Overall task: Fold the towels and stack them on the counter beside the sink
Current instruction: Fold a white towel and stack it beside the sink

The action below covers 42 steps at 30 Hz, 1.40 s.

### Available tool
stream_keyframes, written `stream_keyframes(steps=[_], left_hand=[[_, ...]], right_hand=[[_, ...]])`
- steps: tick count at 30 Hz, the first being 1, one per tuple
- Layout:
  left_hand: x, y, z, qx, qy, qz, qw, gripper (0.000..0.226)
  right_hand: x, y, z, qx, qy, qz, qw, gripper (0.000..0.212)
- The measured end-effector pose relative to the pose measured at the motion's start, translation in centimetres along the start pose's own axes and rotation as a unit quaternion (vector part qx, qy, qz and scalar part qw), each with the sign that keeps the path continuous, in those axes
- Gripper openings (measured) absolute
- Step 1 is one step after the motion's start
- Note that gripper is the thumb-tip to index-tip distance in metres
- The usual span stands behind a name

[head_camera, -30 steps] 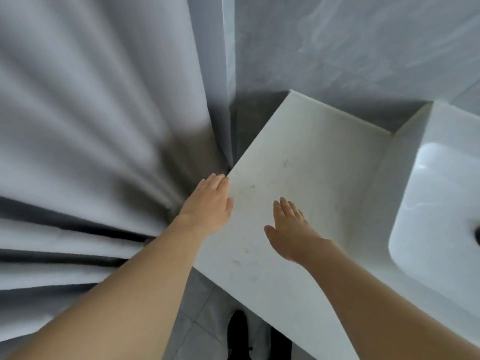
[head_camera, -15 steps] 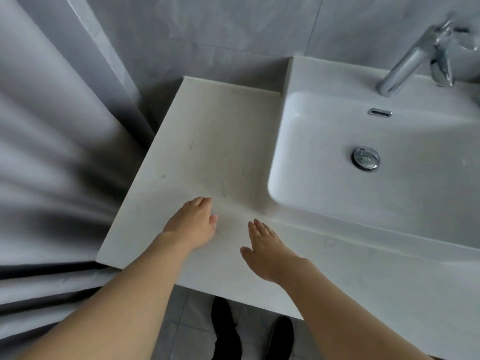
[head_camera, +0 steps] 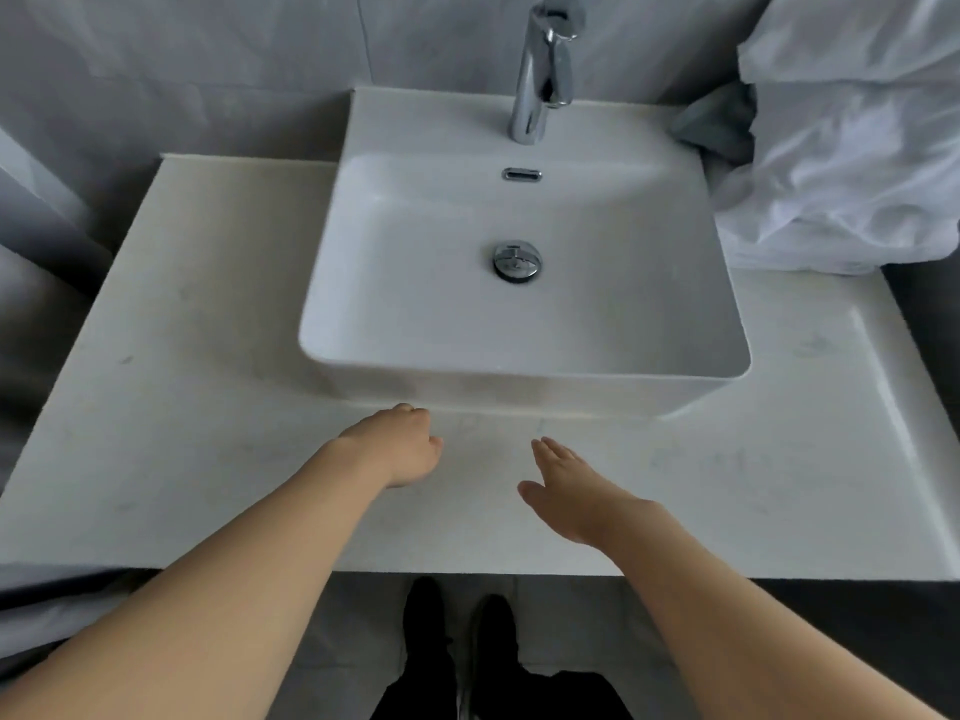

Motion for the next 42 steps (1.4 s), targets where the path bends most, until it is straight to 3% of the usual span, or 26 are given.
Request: stream_keyframes(steps=[7,18,24,29,32,38,42], left_hand=[[-1.6,-5.2,-13.6,-0.014,-0.049,0.049,0.998,0.038],[-1.9,-7.2,-36.4,0.086,-0.134,0.025,0.987,0.05],[-4.3,-0.4,-44.8,0.175,-0.212,-0.102,0.956,0.045],[-5.4,6.3,-49.6,0.239,-0.24,-0.251,0.907,0.044],[-5.7,10.1,-50.5,0.261,-0.216,-0.343,0.876,0.041],[-6.6,13.4,-52.2,0.291,-0.189,-0.435,0.831,0.044],[-7.9,15.8,-54.4,0.262,-0.203,-0.463,0.822,0.051]], right_hand=[[3.7,1.9,-12.4,-0.049,-0.04,-0.037,0.997,0.063],[9.4,7.7,-30.0,-0.072,-0.106,-0.07,0.989,0.053],[11.1,15.3,-35.9,-0.082,-0.125,-0.18,0.972,0.055],[10.7,24.3,-40.7,-0.125,-0.095,-0.293,0.943,0.06],[9.6,29.6,-42.2,-0.152,-0.049,-0.354,0.921,0.057],[8.7,36.6,-44.8,-0.185,-0.025,-0.451,0.873,0.064],[7.5,39.2,-46.0,-0.154,-0.04,-0.495,0.854,0.064]])
Point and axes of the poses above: each hand's wrist, its own x-axis away from the middle knuckle, its own y-axis out of the back of the hand, z = x × y, the point moved 9 cm from there along -x, towards the middle knuckle, and after that the axes turned 10 degrees about x, right-handed, at the moved point
